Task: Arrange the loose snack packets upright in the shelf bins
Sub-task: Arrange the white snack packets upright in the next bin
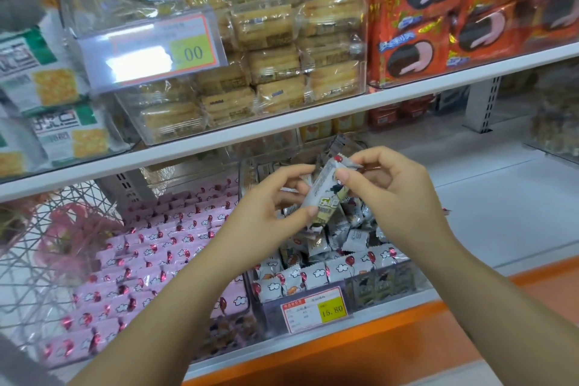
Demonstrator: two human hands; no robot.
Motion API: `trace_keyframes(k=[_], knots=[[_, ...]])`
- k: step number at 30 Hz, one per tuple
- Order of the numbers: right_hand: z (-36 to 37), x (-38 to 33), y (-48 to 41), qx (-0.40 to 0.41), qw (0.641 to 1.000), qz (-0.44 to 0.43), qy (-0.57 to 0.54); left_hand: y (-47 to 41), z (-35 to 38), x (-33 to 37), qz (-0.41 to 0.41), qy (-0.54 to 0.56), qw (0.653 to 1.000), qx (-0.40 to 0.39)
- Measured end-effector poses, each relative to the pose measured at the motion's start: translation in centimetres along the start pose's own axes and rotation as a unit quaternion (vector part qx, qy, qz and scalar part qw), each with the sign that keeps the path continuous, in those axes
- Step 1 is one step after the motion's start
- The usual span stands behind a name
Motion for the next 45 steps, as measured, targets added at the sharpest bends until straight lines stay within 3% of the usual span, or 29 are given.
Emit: trace_keyframes(k=[5,8,12,16,22,28,33,37,41,45], knots=[[3.2,-0.2,0.9,-0.118,0.992,0.002,-0.039,1.9,-1.7,-0.5,-0.012,-0.015,1.0,0.012],[5.0,0.2,1.3,-0.163,0.985,-0.019,0.06,2.7,-1.7,-1.4,-0.04,-0.087,0.995,-0.027],[7.4,0.9,2.3,-0.242,0.943,-0.056,0.221,3.0,-1.7,-2.8,-0.061,-0.179,0.98,-0.068],[9.3,2.4,2.6,-0.307,0.912,-0.039,0.267,2.6,-1.4,-3.4,-0.041,-0.257,0.963,-0.076],[11.9,3.3,3.3,-0.396,0.848,-0.087,0.341,1.9,-0.2,-4.3,-0.015,-0.386,0.914,-0.124],[7.4,2.2,1.6,-0.329,0.882,-0.066,0.332,1.7,0.4,-4.7,-0.053,-0.441,0.878,-0.176],[6.3,2.6,2.6,-0.363,0.856,-0.071,0.36,1.4,1.5,-4.9,-0.046,-0.469,0.846,-0.247],[5.0,1.8,1.9,-0.322,0.853,-0.1,0.399,0.9,1.3,-4.7,-0.087,-0.39,0.874,-0.276],[3.4,1.0,0.7,-0.271,0.858,-0.121,0.419,0.3,1.6,-3.8,-0.077,-0.294,0.925,-0.229],[1.3,0.8,0.2,-0.246,0.848,-0.136,0.449,0.4,2.2,-3.7,-0.065,-0.249,0.949,-0.185]])
Point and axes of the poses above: each hand's wrist, its own y-axis away from the middle knuckle, its own z-axis out of the palm, x = y × z, the point moved 9 cm from there along -y, towards the middle knuckle, and after that the axes turned 10 degrees about y, right-handed, at the moved point
